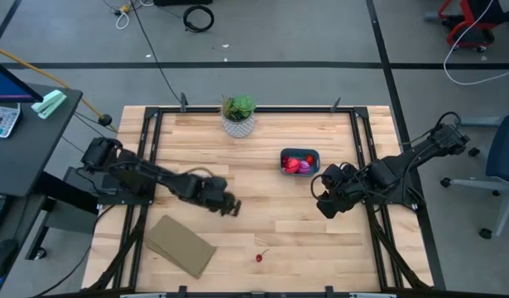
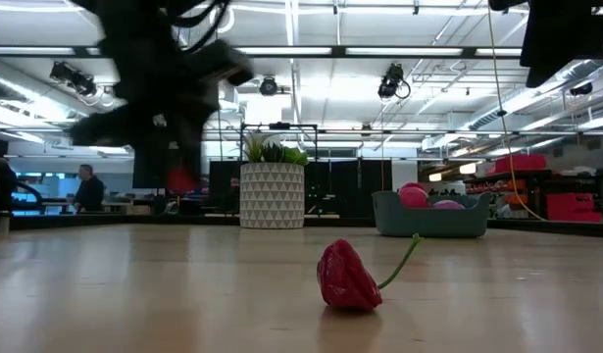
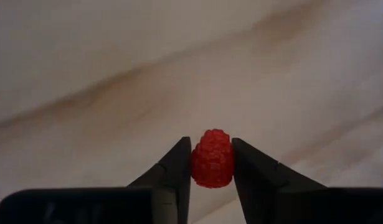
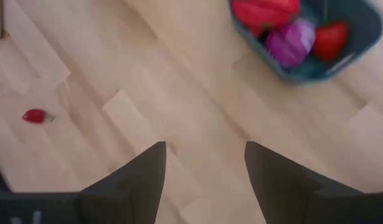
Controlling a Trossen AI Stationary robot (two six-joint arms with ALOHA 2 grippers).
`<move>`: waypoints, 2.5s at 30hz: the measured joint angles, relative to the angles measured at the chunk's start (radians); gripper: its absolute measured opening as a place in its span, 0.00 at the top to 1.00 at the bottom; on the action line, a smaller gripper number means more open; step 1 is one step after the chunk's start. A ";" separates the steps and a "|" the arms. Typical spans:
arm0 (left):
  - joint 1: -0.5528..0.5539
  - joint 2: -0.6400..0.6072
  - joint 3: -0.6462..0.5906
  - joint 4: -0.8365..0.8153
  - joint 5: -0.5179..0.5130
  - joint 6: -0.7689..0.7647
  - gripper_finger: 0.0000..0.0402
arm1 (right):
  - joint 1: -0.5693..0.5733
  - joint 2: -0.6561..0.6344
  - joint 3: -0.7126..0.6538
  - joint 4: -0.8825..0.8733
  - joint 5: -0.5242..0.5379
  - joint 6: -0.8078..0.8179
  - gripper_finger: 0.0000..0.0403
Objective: Pick and placing Produce into tupperware
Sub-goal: Put the red raspberry into the blue bin, then put the red cherry into the blue bin
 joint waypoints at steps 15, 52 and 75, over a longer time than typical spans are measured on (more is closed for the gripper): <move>0.366 0.006 0.229 0.410 -0.053 0.477 0.75 | 0.079 0.000 0.000 -0.001 -0.093 0.050 0.44; 0.475 0.623 0.767 0.259 0.092 1.050 0.74 | 0.074 0.000 0.000 0.026 0.152 0.149 0.44; 0.478 0.613 0.765 0.237 0.146 1.089 0.60 | 0.074 0.000 0.000 0.047 0.167 0.156 0.44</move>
